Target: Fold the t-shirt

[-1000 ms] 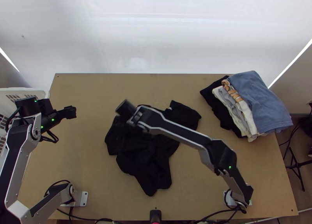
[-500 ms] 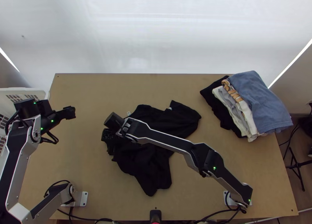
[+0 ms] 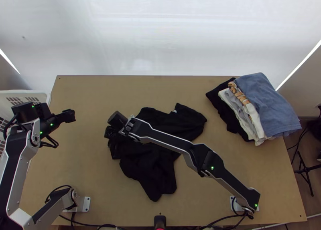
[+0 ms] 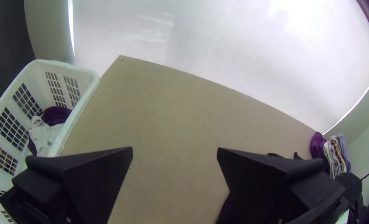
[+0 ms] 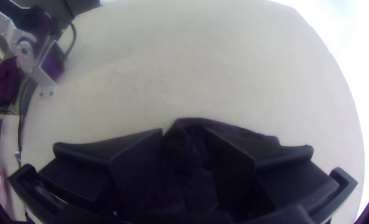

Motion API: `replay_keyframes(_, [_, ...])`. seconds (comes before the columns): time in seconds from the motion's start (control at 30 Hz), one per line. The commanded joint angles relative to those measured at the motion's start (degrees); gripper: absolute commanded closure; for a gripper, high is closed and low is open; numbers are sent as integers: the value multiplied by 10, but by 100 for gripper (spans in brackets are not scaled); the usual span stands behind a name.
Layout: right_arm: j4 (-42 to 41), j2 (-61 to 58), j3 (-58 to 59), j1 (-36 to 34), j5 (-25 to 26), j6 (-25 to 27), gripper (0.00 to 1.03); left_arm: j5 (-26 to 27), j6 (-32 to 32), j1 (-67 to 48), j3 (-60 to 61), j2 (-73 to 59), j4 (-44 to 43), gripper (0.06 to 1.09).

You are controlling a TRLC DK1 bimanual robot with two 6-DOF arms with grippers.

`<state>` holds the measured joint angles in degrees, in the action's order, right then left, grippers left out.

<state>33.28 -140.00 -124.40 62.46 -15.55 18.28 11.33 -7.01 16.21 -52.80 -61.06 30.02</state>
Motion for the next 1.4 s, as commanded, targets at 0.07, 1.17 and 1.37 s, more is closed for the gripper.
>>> replay_keyframes(0.07, [4, -17, -10, -21, 4, -2, 54, 1, 1, 1, 0, -13, -10, 10])
replay_keyframes(1.17, [67, 5, -10, -1, 4, -7, 56, 1, 0, 1, -25, -49, -27, 10])
replay_keyframes(1.37, [67, -3, -11, -1, 4, -6, 59, 1, 1, 1, -22, -46, -25, 10])
